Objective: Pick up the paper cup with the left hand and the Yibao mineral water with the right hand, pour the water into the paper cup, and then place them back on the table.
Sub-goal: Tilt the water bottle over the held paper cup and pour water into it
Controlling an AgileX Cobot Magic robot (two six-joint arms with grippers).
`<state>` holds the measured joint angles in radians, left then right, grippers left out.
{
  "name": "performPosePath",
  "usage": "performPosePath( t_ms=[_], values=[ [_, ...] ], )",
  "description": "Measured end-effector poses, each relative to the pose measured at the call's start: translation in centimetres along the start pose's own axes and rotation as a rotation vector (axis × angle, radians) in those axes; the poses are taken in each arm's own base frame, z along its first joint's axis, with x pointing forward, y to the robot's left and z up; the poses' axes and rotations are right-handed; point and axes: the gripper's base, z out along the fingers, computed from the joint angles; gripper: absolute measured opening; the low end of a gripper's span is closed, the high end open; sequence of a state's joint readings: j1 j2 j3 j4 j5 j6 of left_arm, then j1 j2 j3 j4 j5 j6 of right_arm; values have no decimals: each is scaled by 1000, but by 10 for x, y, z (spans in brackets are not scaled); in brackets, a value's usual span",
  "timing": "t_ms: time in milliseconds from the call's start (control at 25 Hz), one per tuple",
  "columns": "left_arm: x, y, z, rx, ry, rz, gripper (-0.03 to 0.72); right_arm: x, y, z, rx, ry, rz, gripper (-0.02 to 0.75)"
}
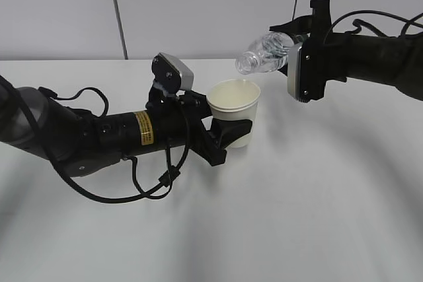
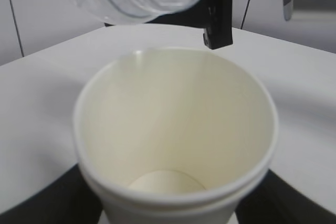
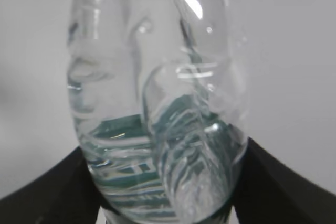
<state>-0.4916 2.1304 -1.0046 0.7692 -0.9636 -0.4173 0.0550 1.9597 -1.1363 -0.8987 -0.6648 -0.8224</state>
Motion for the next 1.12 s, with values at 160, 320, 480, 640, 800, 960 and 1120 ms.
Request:
performPosePath(
  t_ms=[160, 320, 480, 640, 800, 960, 1120],
  values=[
    [0, 0, 0, 0, 0, 0, 433, 0, 0, 0, -1, -1, -21, 490],
    [0, 0, 0, 0, 0, 0, 433, 0, 0, 0, -2, -2, -39, 490],
    [0, 0, 0, 0, 0, 0, 433, 0, 0, 0, -2, -2, -59, 490],
    [0, 0, 0, 0, 0, 0, 433, 0, 0, 0, -2, -2, -69, 490],
    [0, 0, 0, 0, 0, 0, 433, 0, 0, 0, -2, -2, -80, 490],
    [0, 0, 0, 0, 0, 0, 433, 0, 0, 0, -2, -2, -87, 490],
    [0, 0, 0, 0, 0, 0, 433, 0, 0, 0, -2, -2, -90, 490]
  ],
)
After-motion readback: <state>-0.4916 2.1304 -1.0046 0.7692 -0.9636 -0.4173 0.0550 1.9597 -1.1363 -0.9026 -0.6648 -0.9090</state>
